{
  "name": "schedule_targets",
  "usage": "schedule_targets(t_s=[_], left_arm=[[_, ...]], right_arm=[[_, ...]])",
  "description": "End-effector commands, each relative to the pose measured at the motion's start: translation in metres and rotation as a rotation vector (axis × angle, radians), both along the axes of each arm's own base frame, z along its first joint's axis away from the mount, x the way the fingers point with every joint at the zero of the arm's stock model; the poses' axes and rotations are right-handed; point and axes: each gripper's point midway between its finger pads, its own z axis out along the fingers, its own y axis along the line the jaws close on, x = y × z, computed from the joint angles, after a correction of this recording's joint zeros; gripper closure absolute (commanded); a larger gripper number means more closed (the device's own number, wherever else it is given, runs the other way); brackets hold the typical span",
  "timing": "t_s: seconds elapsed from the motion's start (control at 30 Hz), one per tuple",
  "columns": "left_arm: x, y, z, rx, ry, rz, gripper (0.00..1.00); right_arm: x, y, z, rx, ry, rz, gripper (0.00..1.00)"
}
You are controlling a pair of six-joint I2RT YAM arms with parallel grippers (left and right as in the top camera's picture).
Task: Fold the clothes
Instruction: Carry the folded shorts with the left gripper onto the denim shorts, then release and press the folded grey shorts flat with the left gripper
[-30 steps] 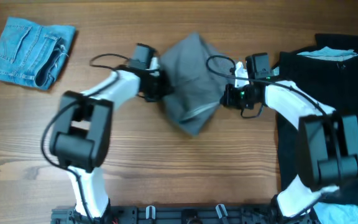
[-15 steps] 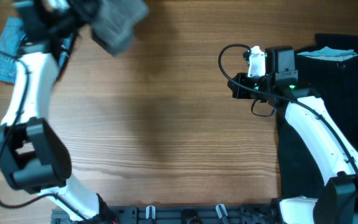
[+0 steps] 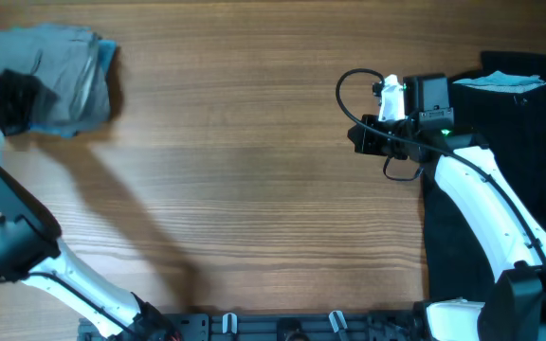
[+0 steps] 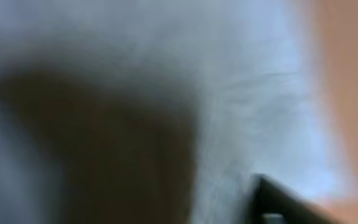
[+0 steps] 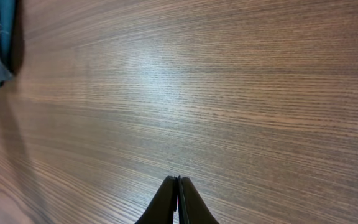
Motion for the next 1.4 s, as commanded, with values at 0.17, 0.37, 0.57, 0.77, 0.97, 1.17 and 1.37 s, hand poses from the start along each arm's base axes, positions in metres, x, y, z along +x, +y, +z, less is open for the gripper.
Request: schedule_targets(t_s=[0.17, 0.37, 0.57, 0.77, 0.97, 1.17, 1.37], left_arm=[[-0.041, 0.008, 0.020, -0.139, 0.011, 0.020, 0.00], [-0.057, -0.017, 0.106, -0.083, -0.113, -0.105, 0.00], [-0.054, 0.006, 0.149, 0.193, -0.161, -0.097, 0.70], [0.024, 0.015, 0.092, 0.434, -0.214, -0.268, 0.96], [0.048, -0.007, -0.060, 0.327, -0.039, -0.310, 0.96], [0.043, -0.069, -0.120, 0.287, 0.154, -0.402, 0.96], [0.041, -0.138, -0.135, 0.238, 0.267, -0.455, 0.96]], right_arm=[[-0.003, -0.003, 0.000, -0.012, 0.014, -0.014, 0.93], [-0.001, -0.006, -0.001, -0.029, 0.012, -0.025, 0.91], [-0.001, -0.008, -0.002, -0.038, 0.010, -0.030, 0.87], [-0.005, -0.010, -0.005, -0.036, 0.044, -0.054, 0.85], [-0.018, -0.012, -0.012, -0.044, 0.108, -0.059, 0.85], [-0.025, -0.013, -0.015, -0.050, 0.141, -0.059, 0.86], [-0.030, -0.017, -0.019, -0.080, 0.164, -0.062, 0.87]])
